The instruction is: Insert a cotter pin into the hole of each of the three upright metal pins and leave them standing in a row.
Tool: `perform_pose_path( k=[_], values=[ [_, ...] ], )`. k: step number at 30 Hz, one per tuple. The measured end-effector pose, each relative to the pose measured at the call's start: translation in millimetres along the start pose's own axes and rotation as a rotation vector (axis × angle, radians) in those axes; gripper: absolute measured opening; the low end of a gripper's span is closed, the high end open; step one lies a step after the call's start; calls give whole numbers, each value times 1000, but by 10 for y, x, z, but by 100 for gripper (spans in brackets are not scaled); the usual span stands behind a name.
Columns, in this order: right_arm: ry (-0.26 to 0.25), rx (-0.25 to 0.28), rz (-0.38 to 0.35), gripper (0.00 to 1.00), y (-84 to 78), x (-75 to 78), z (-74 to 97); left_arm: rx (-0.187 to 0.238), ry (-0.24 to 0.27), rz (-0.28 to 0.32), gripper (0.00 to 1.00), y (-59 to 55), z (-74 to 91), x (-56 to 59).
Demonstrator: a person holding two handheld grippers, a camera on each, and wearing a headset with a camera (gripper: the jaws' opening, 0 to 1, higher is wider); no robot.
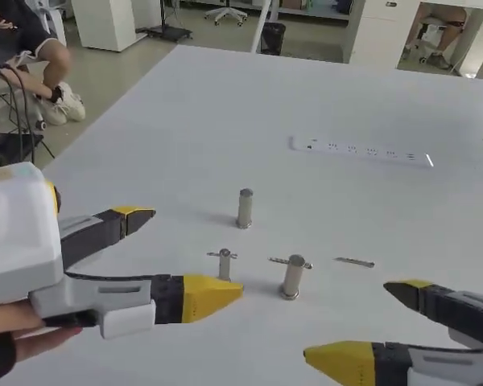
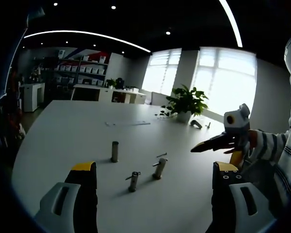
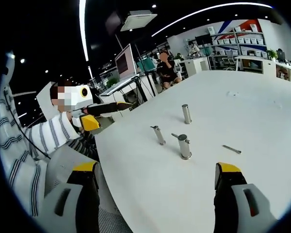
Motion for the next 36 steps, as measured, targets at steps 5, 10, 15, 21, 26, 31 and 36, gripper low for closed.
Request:
perform_pose_path(
  k=[5,10,15,21,26,31,36],
  values=[
    [4,34,-29,98,-7,-32,24,-32,14,-24,99,20,-161,-110],
    [-21,37,-33,98,-29,-29,91,-60,43,-26,95,41,-344,-265],
    [-30,64,-61,98,-51,-35,142,-83,49,-34,95,86,-502,-358],
    [-53,60,-72,97,-81,-8,161,-150,27,-70,91,104,-666,-432],
    [-69,52,-78,96,-103,7,173,-201,10,-104,85,96,-811,-481],
    [-83,50,-87,96,-128,24,189,-230,-5,-114,82,83,-958,-505],
    [-98,48,-97,95,-162,17,205,-242,-21,-118,69,79,-1096,-532]
  ],
)
Point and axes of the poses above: the centre of the closed fingertips' face, and the gripper's own axes: z roughly backward along the fingers, x roughly to its right, y roughly out of its top, the point moved 7 cm from there along z, roughly backward along the fingers, and after that the axes turned 10 degrees about y, right-handed, at the moved point
